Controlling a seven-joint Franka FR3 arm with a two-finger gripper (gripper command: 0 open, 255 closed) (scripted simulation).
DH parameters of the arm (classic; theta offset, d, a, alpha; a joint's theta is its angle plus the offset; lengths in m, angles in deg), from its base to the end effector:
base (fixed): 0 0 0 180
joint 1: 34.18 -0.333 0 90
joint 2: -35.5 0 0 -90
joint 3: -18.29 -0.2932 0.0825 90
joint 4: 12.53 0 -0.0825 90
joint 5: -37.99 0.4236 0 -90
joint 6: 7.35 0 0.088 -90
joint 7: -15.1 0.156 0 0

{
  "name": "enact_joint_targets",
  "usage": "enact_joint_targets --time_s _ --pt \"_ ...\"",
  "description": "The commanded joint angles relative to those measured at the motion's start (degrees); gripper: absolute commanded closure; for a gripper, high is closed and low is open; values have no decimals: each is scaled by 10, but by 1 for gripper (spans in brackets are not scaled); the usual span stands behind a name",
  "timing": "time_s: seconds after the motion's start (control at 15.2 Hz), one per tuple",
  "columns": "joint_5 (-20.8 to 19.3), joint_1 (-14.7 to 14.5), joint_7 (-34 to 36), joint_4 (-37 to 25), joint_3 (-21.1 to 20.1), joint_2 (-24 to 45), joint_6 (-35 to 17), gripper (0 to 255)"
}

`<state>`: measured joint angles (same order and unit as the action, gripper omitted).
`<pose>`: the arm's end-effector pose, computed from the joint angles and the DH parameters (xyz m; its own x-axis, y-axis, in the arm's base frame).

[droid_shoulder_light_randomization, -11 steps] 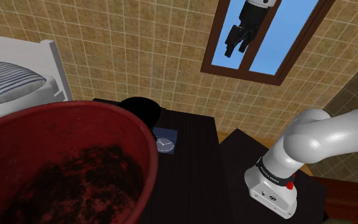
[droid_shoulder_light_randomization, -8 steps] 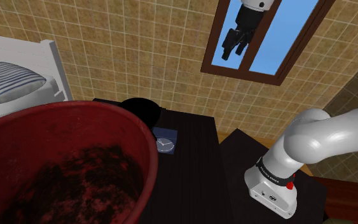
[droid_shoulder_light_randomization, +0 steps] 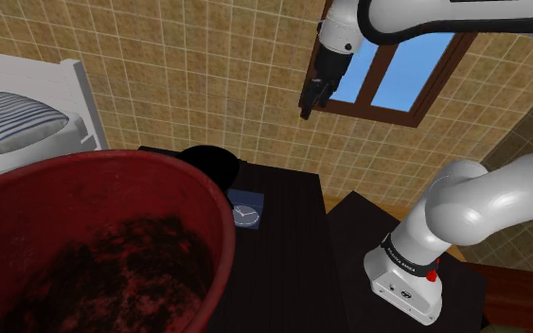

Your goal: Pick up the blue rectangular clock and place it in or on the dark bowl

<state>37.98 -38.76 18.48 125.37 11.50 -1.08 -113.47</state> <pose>0.4161 0.0832 0.4655 0.9891 0.1212 0.0841 0.1159 -0.9911 0.0658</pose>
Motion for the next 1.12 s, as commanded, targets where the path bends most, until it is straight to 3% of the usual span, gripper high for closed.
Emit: enact_joint_targets --time_s 0.0,1.06 --pt "8 -13 -2 16 -11 16 -29 0" --pt "41 -99 -21 59 -103 228 -255 0"
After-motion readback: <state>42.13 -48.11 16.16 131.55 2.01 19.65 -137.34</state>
